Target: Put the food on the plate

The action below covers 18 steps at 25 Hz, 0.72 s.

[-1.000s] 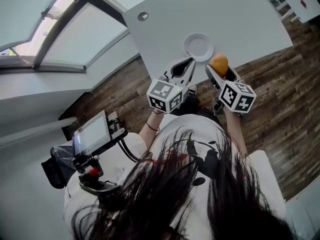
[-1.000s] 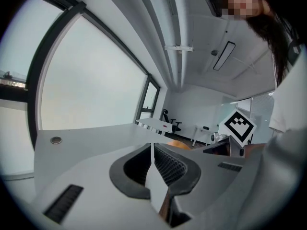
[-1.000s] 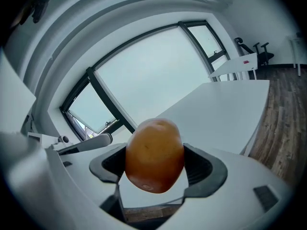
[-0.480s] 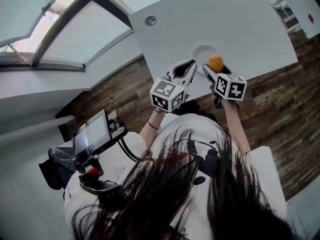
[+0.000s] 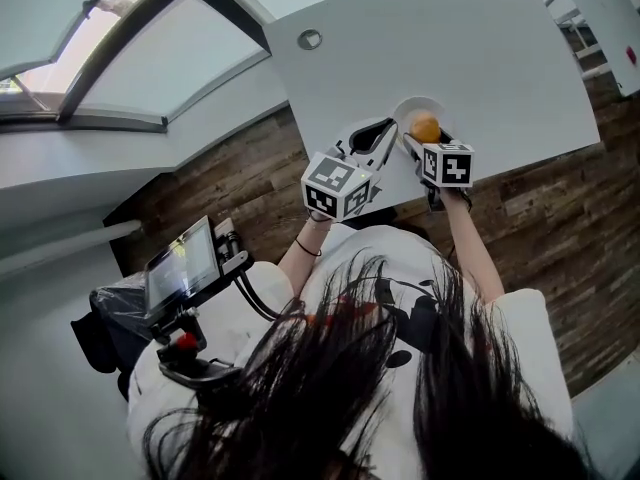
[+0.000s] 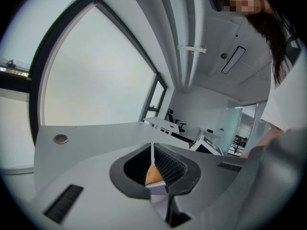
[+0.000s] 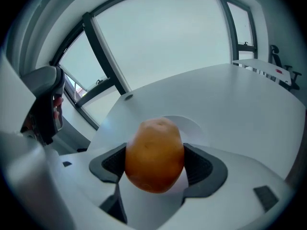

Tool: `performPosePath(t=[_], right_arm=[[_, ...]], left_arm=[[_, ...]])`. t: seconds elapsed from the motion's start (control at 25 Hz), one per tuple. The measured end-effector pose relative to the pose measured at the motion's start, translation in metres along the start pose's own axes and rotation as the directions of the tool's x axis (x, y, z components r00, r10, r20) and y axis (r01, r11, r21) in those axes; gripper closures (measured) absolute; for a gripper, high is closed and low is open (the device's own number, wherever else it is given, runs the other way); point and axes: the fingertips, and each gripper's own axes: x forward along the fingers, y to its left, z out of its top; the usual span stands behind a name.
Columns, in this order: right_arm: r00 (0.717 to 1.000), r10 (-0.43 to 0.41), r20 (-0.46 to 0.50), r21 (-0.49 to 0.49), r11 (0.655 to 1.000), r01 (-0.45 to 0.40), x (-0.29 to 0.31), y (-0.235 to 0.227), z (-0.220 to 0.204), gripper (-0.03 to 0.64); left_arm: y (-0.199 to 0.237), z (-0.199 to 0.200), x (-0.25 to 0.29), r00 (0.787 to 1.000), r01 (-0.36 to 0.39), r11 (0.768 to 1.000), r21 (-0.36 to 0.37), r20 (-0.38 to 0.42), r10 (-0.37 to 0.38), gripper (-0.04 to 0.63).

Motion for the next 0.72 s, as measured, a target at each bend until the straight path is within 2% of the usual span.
performPosePath(t=[0.72], right_arm=[[0.999, -0.013, -0.04, -0.04, 0.999, 0.011, 0.0075, -0.0037, -0.0039, 0.255]], left_arm=[[0.0039, 0.0012, -0.0004, 1.0, -0.015, 1.0, -0.02, 0.007, 0.016, 0.589]])
